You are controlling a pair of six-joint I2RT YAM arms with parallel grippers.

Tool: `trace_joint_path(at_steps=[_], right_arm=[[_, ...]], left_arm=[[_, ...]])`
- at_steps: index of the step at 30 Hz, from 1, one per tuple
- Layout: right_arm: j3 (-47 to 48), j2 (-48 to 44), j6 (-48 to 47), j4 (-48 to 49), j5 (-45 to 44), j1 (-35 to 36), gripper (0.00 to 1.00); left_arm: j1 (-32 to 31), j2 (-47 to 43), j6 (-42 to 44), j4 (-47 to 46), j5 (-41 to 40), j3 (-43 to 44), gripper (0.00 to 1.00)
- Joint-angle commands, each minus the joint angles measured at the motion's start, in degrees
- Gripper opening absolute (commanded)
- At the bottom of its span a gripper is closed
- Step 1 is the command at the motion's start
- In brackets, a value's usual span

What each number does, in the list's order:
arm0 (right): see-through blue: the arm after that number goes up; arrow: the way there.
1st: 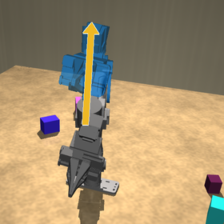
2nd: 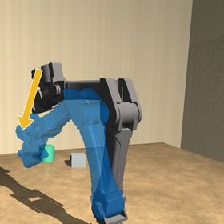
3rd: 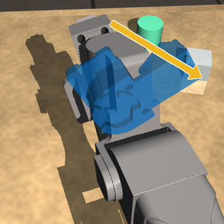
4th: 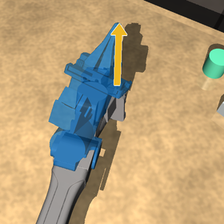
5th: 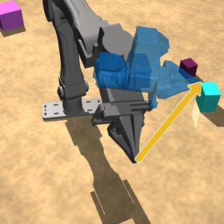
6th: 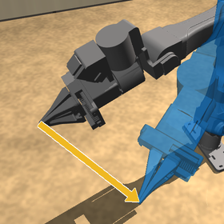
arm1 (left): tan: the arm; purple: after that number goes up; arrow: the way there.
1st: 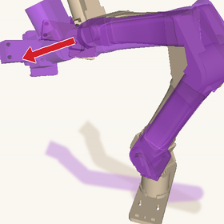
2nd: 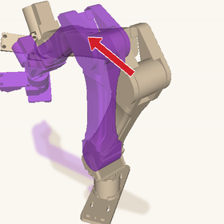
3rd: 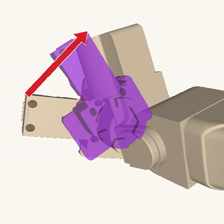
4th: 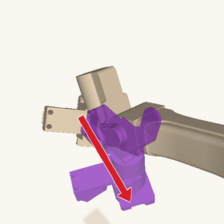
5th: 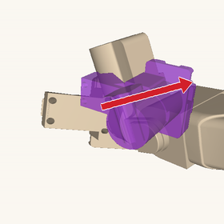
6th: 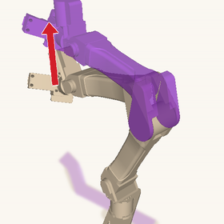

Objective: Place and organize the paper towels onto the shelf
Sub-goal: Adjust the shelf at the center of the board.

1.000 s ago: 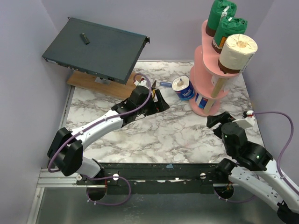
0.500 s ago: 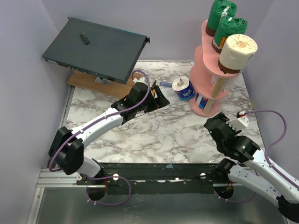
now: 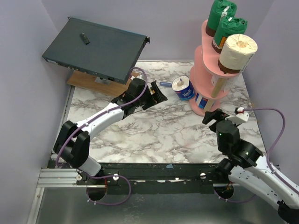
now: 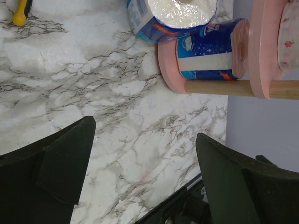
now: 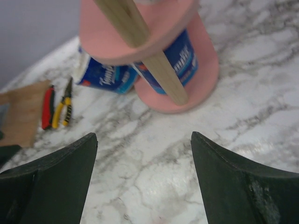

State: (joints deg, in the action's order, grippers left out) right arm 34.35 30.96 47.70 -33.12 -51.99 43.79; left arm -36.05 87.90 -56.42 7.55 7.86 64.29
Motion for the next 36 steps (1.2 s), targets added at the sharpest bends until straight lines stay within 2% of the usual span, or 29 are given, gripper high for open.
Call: trace_joint_path(at_steps=[1,5,10,15,24,36], right_arm=[[1.61,-0.59,-18.93,17.95,-1.72,-0.25,0.84],[6.64,7.25,-23.57,20.40,-5.72,-0.20,0.85],[4.97,10.60,-33.31,33.33,-8.27,-0.20,0.84],[5.55,14.65,-37.84,38.82,-11.56,-0.73,0.84],[8.41,21.64,-38.51,41.19,-3.95,-11.45,0.83],[9.43,29.08,-40.92,46.77,1.87,-17.07,0.80]], left_arm=[[-0.11,-2.47,-1.49,-3.13,2.94,-3.13,0.92],[-0.15,-3.92,-1.84,-2.98,2.56,-5.50,0.91],[-0.15,-5.83,-1.85,-2.82,2.09,-7.98,0.91],[-0.14,-7.01,-1.24,-1.77,1.29,-8.51,0.91],[-0.14,-7.73,-0.72,-0.56,1.41,-8.21,0.90],[-0.08,-6.89,-0.22,0.20,1.31,-7.04,0.90]])
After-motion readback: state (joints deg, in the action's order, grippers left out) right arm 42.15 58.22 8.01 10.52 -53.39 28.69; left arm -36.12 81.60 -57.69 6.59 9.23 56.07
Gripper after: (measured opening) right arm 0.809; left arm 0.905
